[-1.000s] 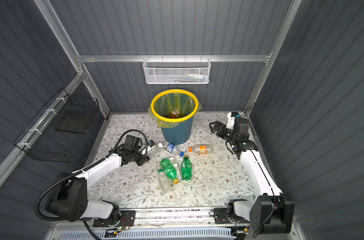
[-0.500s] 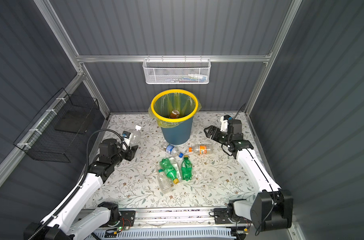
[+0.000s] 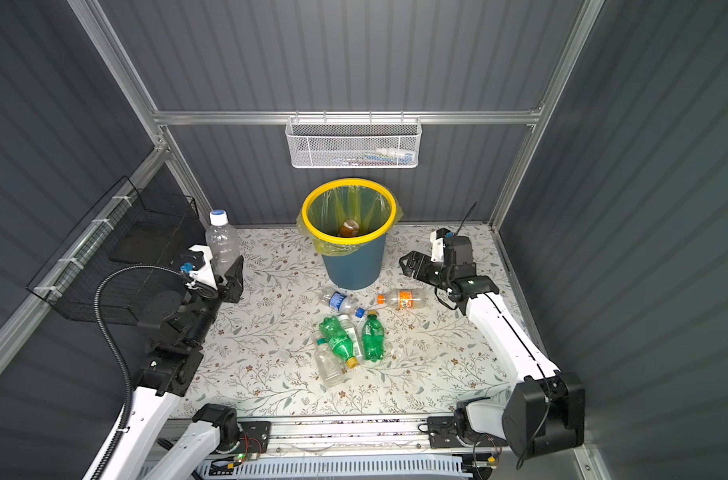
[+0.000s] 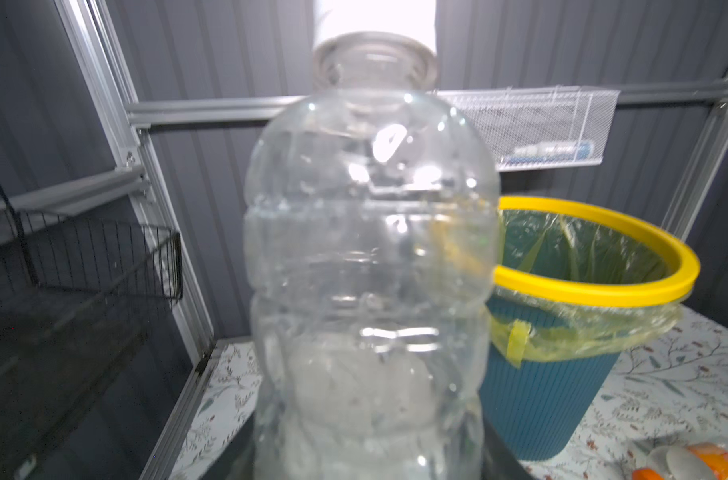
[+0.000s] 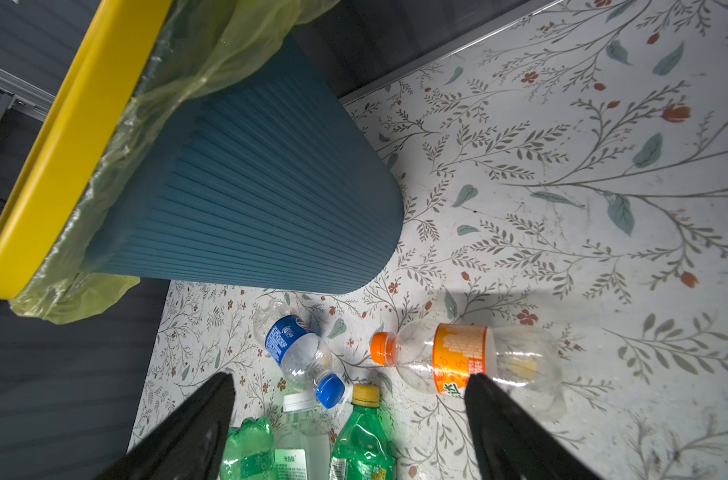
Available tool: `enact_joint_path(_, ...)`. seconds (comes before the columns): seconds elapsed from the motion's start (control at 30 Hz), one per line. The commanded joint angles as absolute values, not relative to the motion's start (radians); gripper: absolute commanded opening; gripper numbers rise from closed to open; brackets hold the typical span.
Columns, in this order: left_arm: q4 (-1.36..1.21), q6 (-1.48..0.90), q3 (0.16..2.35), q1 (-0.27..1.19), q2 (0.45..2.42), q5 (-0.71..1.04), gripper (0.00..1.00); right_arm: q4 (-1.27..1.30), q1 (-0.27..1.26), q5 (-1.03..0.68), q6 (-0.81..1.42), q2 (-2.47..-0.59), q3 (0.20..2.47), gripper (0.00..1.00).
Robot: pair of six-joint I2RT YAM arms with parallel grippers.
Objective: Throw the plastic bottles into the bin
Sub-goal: 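Lift the clear bottle with the left gripper and release it into the bin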
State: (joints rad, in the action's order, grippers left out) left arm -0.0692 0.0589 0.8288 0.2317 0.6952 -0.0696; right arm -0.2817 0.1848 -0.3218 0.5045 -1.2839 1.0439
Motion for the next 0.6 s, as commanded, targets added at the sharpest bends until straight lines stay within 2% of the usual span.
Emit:
enact_joint_path(0.0, -0.149, 0.078, 0.95, 0.226, 0.727, 0.012, 0.54, -0.298, 0.193, -0.286, 0.497, -1.272, 1.065, 0.88)
enact_joint_path(0.13, -0.185, 0.079, 1.036, 0.227, 0.78, 0.061, 0.54, -0.304, 0.195, -0.28, 0.502, -1.254, 1.06, 0.88)
enact_joint_path(0.23, -0.177, 0.025, 1.161, 0.227, 0.91, 0.102, 0.54, -0.298, 0.2, -0.272, 0.509, -1.245, 1.055, 0.88)
enact_joint_path(0.37, -0.097, -0.114, 1.395, 0.235, 1.196, 0.196, 0.51, -0.263, 0.213, -0.275, 0.533, -1.247, 1.043, 0.88)
enact_joint_path(0.43, 0.035, -0.111, 1.589, 0.301, 1.368, 0.211, 0.51, -0.255, 0.227, -0.275, 0.539, -1.255, 1.047, 0.88)
enact_joint_path(0.47, 0.141, -0.063, 1.69, 0.359, 1.458, 0.176, 0.55, -0.255, 0.236, -0.275, 0.54, -1.26, 1.051, 0.88)
enact_joint_path(0.5, 0.24, -0.018, 1.791, 0.403, 1.537, 0.139, 0.64, -0.259, 0.245, -0.275, 0.541, -1.264, 1.058, 0.88)
enact_joint_path(0.53, 0.305, 0.001, 1.862, 0.429, 1.594, 0.123, 0.78, -0.265, 0.252, -0.273, 0.539, -1.266, 1.063, 0.88)
enact_joint_path(0.57, 0.351, -0.001, 1.916, 0.445, 1.632, 0.091, 0.99, -0.274, 0.261, -0.27, 0.534, -1.265, 1.067, 0.88)
